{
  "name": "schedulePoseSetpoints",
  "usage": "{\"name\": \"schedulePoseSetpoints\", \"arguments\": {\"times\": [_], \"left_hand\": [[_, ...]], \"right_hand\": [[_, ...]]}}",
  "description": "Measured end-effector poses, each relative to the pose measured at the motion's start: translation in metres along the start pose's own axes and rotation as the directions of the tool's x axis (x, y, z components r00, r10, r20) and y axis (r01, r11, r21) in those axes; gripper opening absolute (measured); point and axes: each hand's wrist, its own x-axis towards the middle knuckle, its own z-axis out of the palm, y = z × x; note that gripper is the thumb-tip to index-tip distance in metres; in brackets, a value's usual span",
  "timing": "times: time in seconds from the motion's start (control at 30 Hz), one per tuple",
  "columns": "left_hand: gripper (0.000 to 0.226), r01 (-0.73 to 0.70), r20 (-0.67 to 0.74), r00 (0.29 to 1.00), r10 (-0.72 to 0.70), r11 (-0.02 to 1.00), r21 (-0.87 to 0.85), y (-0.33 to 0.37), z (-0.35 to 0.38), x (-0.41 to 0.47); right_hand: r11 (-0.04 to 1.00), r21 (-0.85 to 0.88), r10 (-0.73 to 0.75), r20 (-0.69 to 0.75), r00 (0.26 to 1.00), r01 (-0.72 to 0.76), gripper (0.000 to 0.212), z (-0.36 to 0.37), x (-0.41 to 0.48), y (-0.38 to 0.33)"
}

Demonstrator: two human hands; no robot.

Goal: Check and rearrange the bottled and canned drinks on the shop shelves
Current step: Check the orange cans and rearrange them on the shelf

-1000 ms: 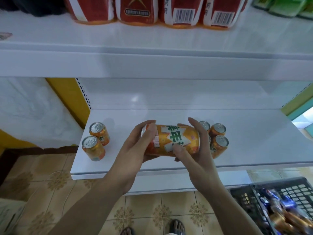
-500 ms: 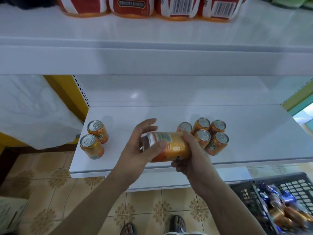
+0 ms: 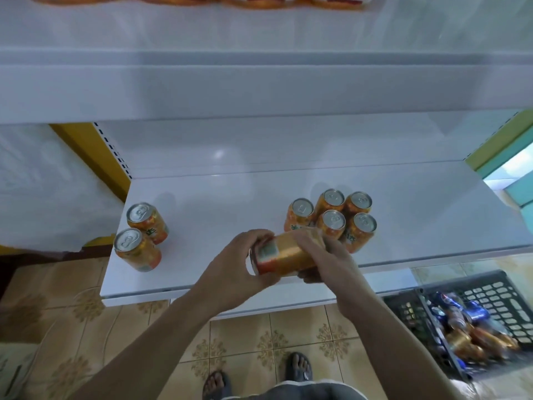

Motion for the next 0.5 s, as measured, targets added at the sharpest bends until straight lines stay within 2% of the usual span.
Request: {"name": "schedulePoseSetpoints", "arguments": {"times": [0.03, 0.1, 0.13, 0.2, 0.27, 0.37, 0.5], "left_hand": [[0.064, 0.032, -0.026, 0.999, -0.031, 0.998, 0.051, -0.003, 0.005, 0.004], [0.064, 0.099, -0.042, 0.994, -0.097, 0.993, 0.056, -0.007, 0.013, 0.013], [0.061, 0.122, -0.033, 0.992, -0.121, 0.992, 0.042, -0.008, 0.016, 0.016], [0.054, 0.156, -0.005, 0.988, -0.156, 0.987, 0.037, -0.01, 0.022, 0.02], [0.049, 0.18, 0.007, 0.984, -0.181, 0.983, 0.044, -0.012, 0.027, 0.023], [0.044, 0.221, 0.009, 0.975, -0.222, 0.974, 0.041, -0.018, 0.03, 0.026], [0.044, 0.268, -0.005, 0.963, -0.269, 0.961, 0.063, -0.029, 0.028, 0.028]], "right_hand": [[0.972, -0.224, -0.082, -0.037, 0.996, 0.072, 0.045, -0.001, 0.008, 0.001], [0.768, -0.624, -0.223, -0.049, 0.974, 0.145, 0.05, 0.0, 0.028, 0.004], [0.669, -0.729, -0.253, -0.037, 0.967, 0.147, 0.053, 0.001, 0.039, 0.006], [0.549, -0.826, -0.269, -0.03, 0.963, 0.128, 0.061, 0.002, 0.062, 0.012], [0.488, -0.866, -0.259, -0.027, 0.966, 0.107, 0.068, 0.002, 0.082, 0.018], [0.419, -0.903, -0.233, -0.009, 0.973, 0.092, 0.077, 0.003, 0.101, 0.022], [0.376, -0.921, -0.221, 0.016, 0.975, 0.101, 0.084, 0.004, 0.11, 0.021]]}}
